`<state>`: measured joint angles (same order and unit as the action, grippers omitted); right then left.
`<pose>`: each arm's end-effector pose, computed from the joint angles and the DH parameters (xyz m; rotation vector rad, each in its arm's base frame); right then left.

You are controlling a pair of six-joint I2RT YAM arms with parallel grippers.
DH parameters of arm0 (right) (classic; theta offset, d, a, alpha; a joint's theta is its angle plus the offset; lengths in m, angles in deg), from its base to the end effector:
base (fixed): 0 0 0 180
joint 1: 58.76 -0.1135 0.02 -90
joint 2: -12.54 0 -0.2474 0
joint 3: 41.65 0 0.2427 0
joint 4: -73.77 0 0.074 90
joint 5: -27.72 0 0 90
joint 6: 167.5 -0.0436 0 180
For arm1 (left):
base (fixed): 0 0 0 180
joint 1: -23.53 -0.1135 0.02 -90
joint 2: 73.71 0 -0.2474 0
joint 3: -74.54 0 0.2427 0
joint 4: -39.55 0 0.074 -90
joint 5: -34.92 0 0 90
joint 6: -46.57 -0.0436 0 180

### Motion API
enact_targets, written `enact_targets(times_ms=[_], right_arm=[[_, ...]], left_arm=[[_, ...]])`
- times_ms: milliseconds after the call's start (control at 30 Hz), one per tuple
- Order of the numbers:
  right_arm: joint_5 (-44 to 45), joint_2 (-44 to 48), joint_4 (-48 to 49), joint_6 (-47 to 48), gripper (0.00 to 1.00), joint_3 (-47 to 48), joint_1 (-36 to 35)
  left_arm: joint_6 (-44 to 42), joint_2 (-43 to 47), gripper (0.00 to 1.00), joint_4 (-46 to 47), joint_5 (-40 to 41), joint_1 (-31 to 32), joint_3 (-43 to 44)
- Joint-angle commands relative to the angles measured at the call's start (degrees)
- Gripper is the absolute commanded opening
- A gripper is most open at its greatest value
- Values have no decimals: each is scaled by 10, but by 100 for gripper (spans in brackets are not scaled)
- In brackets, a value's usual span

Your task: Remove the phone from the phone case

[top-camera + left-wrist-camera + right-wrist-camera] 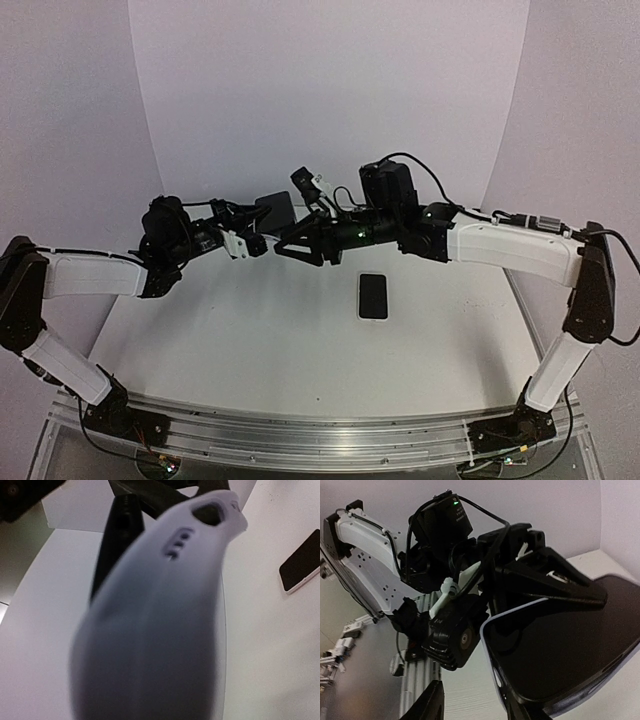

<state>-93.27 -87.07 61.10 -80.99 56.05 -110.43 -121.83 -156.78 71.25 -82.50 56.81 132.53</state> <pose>0.2377 0.3368 0.3213 -1.1514 1.5739 1.1511 0.2581 -0.1934 0.2692 1.3959 0.4764 0.2923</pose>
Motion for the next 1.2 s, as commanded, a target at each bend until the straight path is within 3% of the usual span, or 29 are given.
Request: enact_targets(times_ms=[0,300,567,767,1167], right_arm=[[-98,-50,49,-159,45,38,3],[-103,-88,82,-278,50,71,23],[38,-103,143,-360,30,74,36],[121,-127,261,-458,20,75,36],[41,-208,290,-519,14,167,29]], left_arm=[[-140,-13,0,159,-111,48,-12],[-208,-16,0,173,-153,48,-42],[-230,-13,0,177,-187,49,-65],[-235,-16,0,178,-197,50,-67],[-221,-28,0,190,-222,52,-68]])
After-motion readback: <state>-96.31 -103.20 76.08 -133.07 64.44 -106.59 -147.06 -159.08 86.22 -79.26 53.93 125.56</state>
